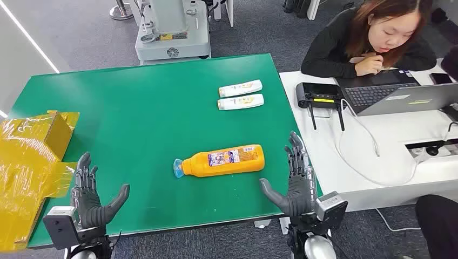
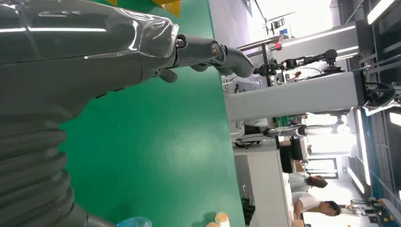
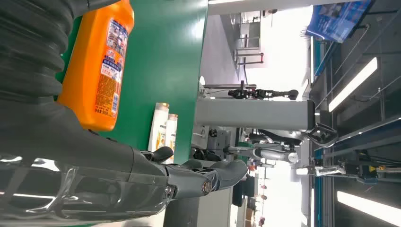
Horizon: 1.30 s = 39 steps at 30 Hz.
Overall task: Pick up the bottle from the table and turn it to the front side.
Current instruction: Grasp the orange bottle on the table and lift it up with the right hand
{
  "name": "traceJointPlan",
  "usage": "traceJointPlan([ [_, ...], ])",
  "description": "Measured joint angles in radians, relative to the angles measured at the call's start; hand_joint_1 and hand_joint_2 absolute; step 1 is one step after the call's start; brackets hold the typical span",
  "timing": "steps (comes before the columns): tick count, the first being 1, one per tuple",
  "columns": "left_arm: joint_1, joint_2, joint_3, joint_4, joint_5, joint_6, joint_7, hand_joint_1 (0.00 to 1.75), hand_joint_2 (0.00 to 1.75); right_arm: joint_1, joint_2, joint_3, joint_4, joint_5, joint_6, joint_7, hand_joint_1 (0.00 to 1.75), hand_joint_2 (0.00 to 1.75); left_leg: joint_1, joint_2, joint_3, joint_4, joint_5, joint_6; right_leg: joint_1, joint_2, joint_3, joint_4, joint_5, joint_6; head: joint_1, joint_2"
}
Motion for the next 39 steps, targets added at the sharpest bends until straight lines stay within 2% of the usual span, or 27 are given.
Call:
traceJointPlan([
  [12,0.014,-0.009,0.016,-0.009,0.001,-0.073,0.038,0.00,1.75,0.044,0.011,-0.055,-0.035,0.089,-0.022,0.023,0.00,1.75,0.000,0.000,0.000,0.000,0.000,0.000,0.000,0.000,0.000,0.000,0.000,0.000,0.000,0.000],
  [15,0.015,-0.012,0.016,-0.009,-0.009,-0.080,0.038,0.00,1.75,0.047,0.009,-0.047,-0.036,0.207,-0.054,0.060,0.00,1.75,0.000,0.000,0.000,0.000,0.000,0.000,0.000,0.000,0.000,0.000,0.000,0.000,0.000,0.000],
  [18,0.014,-0.016,0.015,-0.009,-0.020,-0.096,0.037,0.00,1.75,0.029,-0.010,-0.025,-0.028,0.429,-0.089,0.137,0.00,1.75,0.000,0.001,0.000,0.000,0.000,0.000,0.000,0.000,0.000,0.000,0.000,0.000,0.000,0.000],
  [21,0.004,-0.019,0.012,-0.007,-0.027,-0.116,0.037,0.00,1.75,-0.021,-0.045,-0.004,0.002,0.618,-0.083,0.207,0.00,1.75,0.000,0.001,0.000,0.000,0.000,0.000,0.000,0.001,0.000,0.000,0.001,0.001,0.000,0.000],
  [27,-0.028,-0.020,0.000,0.016,-0.027,-0.147,0.035,0.00,1.75,-0.140,-0.133,0.037,0.093,0.839,-0.027,0.316,0.00,1.75,0.000,0.002,0.000,0.001,0.001,0.001,0.000,0.001,0.000,0.000,0.002,0.002,0.000,0.000],
  [31,-0.049,-0.020,-0.012,0.039,-0.027,-0.159,0.030,0.00,1.75,-0.246,-0.192,0.088,0.195,0.883,0.042,0.346,0.00,1.75,0.000,0.003,0.000,0.002,0.001,0.001,0.000,0.002,0.000,0.000,0.003,0.003,0.000,0.000],
  [39,-0.080,-0.020,-0.022,0.069,-0.026,-0.174,0.027,0.00,1.75,-0.484,-0.257,0.244,0.456,0.897,0.208,0.376,0.00,1.75,0.000,0.004,0.000,0.003,0.002,0.002,0.000,0.003,0.000,0.000,0.003,0.003,0.000,0.000],
])
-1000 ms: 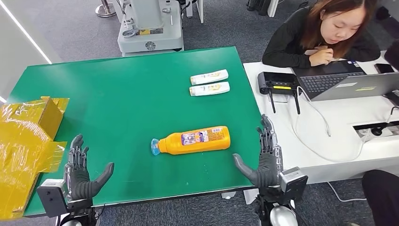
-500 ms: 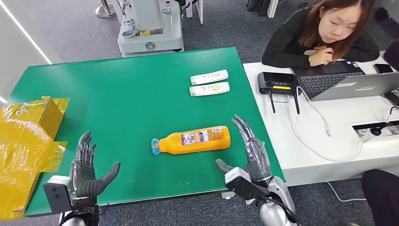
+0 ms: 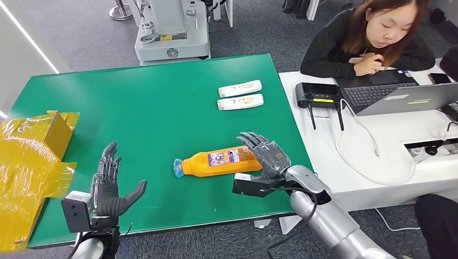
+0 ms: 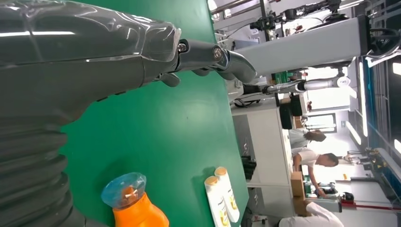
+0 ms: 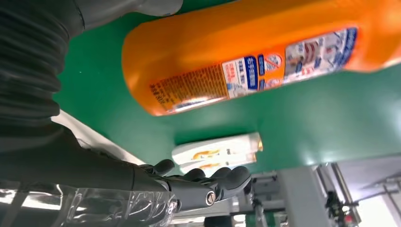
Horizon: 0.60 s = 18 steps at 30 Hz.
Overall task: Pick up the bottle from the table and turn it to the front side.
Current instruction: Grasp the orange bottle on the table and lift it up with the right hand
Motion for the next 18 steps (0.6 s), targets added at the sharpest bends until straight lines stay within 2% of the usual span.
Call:
traceJointPlan([
  [6,-0.010,0.002,-0.012,0.015,0.000,-0.004,0.007,0.00,1.75,-0.125,-0.026,0.122,0.144,-0.029,0.099,0.004,0.00,1.75,0.000,0.000,0.000,0.000,0.000,0.000,0.000,0.000,0.000,0.000,0.000,0.000,0.000,0.000],
  [15,-0.021,0.006,-0.029,0.038,0.002,-0.003,0.008,0.00,1.75,-0.249,-0.033,0.264,0.304,-0.110,0.134,-0.025,0.03,1.75,0.000,0.000,0.000,0.000,0.000,0.000,0.000,0.000,0.000,0.000,0.000,0.000,0.000,0.000],
  [17,-0.025,0.009,-0.033,0.044,0.002,-0.002,0.008,0.00,1.75,-0.270,-0.032,0.291,0.326,-0.112,0.144,-0.025,0.53,1.75,0.000,0.000,0.000,0.000,0.000,0.000,0.000,0.000,0.000,0.000,0.000,0.000,0.000,0.000],
  [18,-0.026,0.011,-0.034,0.047,0.002,-0.002,0.008,0.00,1.75,-0.280,-0.032,0.303,0.336,-0.110,0.147,-0.025,0.88,1.75,0.000,0.000,0.000,0.000,0.000,0.000,0.000,0.000,0.000,0.000,0.000,0.000,0.000,0.000],
])
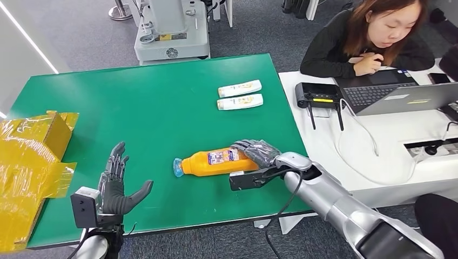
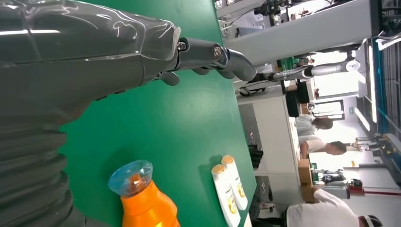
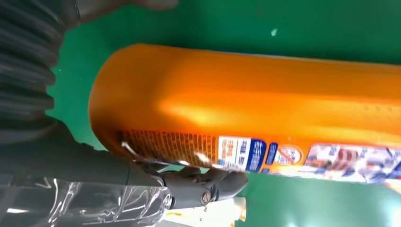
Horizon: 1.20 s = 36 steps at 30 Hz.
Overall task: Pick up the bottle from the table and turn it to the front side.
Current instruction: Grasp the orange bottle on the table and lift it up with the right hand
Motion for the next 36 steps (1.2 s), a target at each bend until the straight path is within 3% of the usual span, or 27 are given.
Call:
traceJointPlan([
  [1,-0.001,0.002,-0.001,0.003,-0.001,0.001,0.000,0.00,1.75,-0.009,0.000,0.012,0.008,0.002,0.003,0.000,1.20,1.75,0.000,0.000,0.000,0.000,0.000,0.000,0.000,0.000,0.000,0.000,0.000,0.000,0.000,0.000],
  [7,-0.004,0.013,-0.006,0.015,-0.020,0.008,0.001,0.00,1.75,-0.054,0.001,0.076,0.032,0.012,0.008,0.000,1.75,1.75,0.000,0.000,0.001,0.000,0.000,0.000,0.000,0.000,0.000,0.000,0.000,0.000,0.000,0.000],
  [16,-0.003,0.025,-0.006,0.022,-0.030,0.008,0.001,0.00,1.75,-0.077,-0.008,0.133,0.033,0.015,0.006,0.000,1.75,1.75,0.000,0.001,0.001,0.000,0.000,0.000,0.000,0.001,0.000,0.000,0.000,0.000,0.000,0.000],
  [21,0.008,0.027,-0.006,0.025,-0.024,0.013,-0.005,0.00,1.75,-0.057,-0.021,0.151,0.016,-0.065,-0.075,-0.029,1.75,1.75,0.000,0.001,0.001,0.000,0.000,0.000,0.000,0.001,0.001,0.000,0.000,0.000,0.000,0.000],
  [29,0.041,0.030,-0.006,0.025,-0.009,0.029,-0.015,0.00,1.75,0.127,-0.028,0.078,-0.122,-0.355,-0.205,-0.163,1.75,1.75,0.000,-0.002,-0.001,0.000,-0.001,0.000,0.000,-0.001,-0.001,0.000,-0.001,0.001,0.000,0.000],
  [36,0.046,0.031,-0.006,0.022,0.036,0.015,-0.014,0.00,1.75,0.265,-0.018,0.015,-0.262,-0.363,-0.321,-0.186,1.75,1.75,0.000,-0.002,-0.002,0.000,-0.001,0.000,0.000,-0.002,-0.001,0.000,-0.001,0.001,0.000,0.000],
])
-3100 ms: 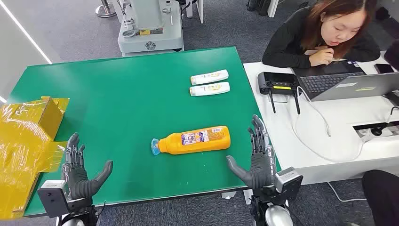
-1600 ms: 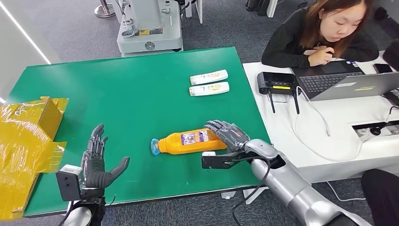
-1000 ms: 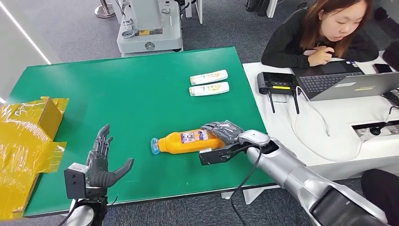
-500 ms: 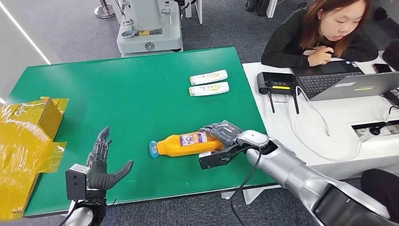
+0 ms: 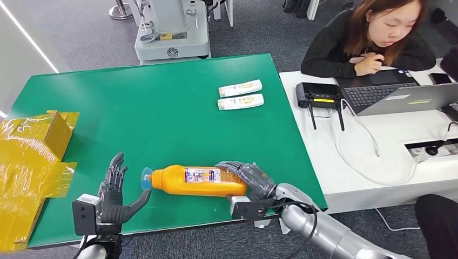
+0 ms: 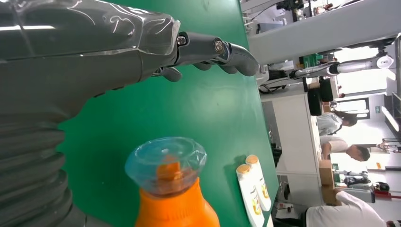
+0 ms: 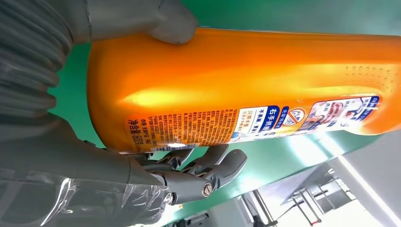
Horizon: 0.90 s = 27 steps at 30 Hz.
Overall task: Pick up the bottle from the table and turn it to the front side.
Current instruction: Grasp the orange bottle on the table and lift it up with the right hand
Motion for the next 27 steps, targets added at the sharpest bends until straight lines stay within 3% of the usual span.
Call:
traceJointPlan([
  [6,0.010,0.003,0.000,-0.020,0.003,-0.002,0.000,0.00,1.75,0.080,0.006,-0.039,-0.060,-0.015,-0.009,0.001,1.75,1.75,0.000,0.000,0.000,0.000,0.000,0.000,0.000,0.000,0.000,0.000,0.000,0.000,0.000,0.000],
  [21,0.016,0.004,0.000,-0.032,0.001,-0.002,0.000,0.00,1.75,0.114,0.007,-0.070,-0.094,-0.030,-0.012,-0.003,1.75,1.75,0.000,0.000,0.000,0.000,0.000,0.000,0.000,0.000,0.000,0.000,0.000,0.000,0.000,0.000],
  [27,0.000,0.012,0.001,-0.032,0.083,-0.080,0.017,0.00,1.75,0.150,0.022,-0.143,-0.109,-0.128,-0.052,-0.079,1.75,1.75,0.000,0.000,0.000,0.000,0.000,0.000,0.000,0.000,0.000,0.000,0.000,0.000,0.000,0.000],
])
